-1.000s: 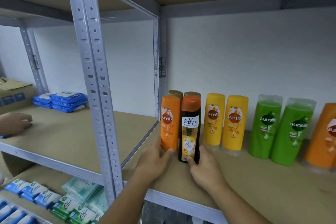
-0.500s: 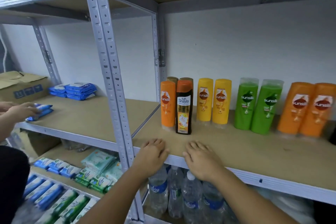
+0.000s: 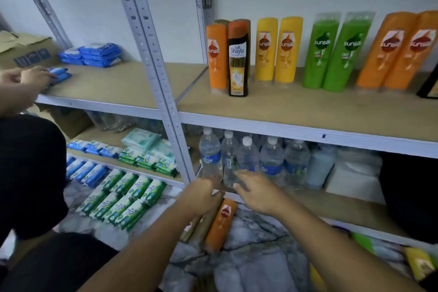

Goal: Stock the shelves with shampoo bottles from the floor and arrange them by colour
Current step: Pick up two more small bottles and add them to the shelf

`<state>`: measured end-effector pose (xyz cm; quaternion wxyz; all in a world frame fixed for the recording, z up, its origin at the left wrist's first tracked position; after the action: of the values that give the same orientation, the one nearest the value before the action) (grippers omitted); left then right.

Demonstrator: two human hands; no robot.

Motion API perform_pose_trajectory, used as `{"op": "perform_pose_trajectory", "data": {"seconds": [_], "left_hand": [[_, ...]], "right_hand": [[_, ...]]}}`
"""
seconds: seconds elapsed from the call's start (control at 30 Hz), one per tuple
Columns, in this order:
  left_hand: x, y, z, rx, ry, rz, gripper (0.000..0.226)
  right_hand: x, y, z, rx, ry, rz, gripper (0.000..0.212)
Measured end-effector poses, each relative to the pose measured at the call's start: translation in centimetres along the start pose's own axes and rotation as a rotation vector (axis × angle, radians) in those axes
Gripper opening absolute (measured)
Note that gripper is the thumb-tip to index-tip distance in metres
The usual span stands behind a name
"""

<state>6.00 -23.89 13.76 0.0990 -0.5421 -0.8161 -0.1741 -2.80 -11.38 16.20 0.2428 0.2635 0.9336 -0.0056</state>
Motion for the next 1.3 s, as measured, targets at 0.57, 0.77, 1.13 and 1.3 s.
{"op": "perform_pose_trajectory", "data": {"seconds": [0.57,0.77,1.13,1.3], "left_hand": [[-9.2,1.8,14.6,-0.357,0.027,-0.321,0.058],[-13.0,-1.1,19.9,-0.286,0.055,-0.377,0.049],[-14.6,-4.6,24.1,-0.064,0.271,-0.423,0.050],[-13.8,-5.7,25.6,-0.037,0.584,-0.438,0.057]], "right_hand": [[5.4,1.3,19.0,-0.384,-0.272,0.298,0.042],[8.9,-2.2,24.3,-0.427,-0.462,0.484,0.034],[14.0,-6.6,30.7,-0.193,-0.858,0.698,0.063],[15.0,-6.3,30.5,-0.131,-0.777,0.811,0.079]]}}
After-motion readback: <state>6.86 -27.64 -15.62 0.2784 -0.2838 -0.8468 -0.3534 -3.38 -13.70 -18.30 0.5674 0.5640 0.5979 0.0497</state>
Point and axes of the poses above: each hand's wrist, its own y-axis away from the middle knuckle, its own z-axis out of the palm, x = y × z, the point moved 8 cm from there along -y, towards the middle knuckle, and after that the axes turned 3 degrees about y, right-handed, at the moved point
